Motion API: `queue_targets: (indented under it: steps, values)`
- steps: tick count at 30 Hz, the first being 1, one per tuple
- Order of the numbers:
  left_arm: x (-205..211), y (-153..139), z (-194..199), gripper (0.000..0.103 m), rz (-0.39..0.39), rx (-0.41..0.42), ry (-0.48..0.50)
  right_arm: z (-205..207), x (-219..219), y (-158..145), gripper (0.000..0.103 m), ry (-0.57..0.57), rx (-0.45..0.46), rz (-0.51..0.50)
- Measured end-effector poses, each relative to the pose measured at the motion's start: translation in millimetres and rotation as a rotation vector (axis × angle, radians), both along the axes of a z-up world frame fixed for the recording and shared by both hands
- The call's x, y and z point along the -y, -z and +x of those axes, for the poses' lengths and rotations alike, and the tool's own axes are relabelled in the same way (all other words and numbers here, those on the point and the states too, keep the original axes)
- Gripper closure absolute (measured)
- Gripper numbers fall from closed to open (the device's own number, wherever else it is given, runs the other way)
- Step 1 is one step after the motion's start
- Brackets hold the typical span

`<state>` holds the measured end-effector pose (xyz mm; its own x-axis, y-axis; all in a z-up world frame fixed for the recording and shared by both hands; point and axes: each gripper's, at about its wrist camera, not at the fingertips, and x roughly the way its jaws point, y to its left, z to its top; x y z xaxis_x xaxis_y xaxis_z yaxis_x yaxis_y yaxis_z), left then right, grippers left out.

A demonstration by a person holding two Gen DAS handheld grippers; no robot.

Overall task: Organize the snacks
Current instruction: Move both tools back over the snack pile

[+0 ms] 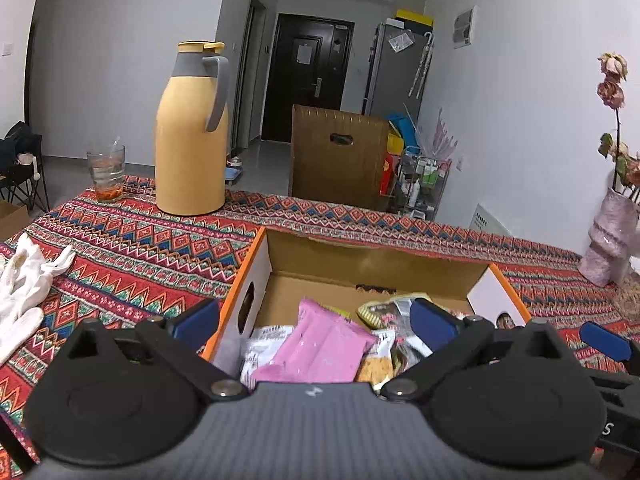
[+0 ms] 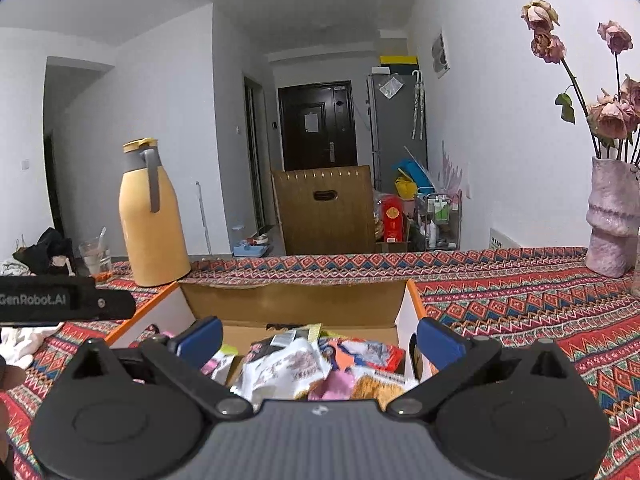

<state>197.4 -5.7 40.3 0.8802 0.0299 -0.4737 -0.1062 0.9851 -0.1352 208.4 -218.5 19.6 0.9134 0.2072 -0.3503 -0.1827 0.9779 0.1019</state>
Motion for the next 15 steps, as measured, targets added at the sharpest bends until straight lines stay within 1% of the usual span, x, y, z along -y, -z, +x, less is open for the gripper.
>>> queue_targets:
  steps: [6, 15]
  values:
    - [-3, 6, -21, 0.000, 0.025, -0.025, 0.018, -24, -7, 5, 0.000, -0.018, -0.039, -0.032]
    - [-7, 35, -47, 0.000, 0.063, -0.104, 0.045, -54, -4, 28, 0.000, -0.014, -0.130, -0.061]
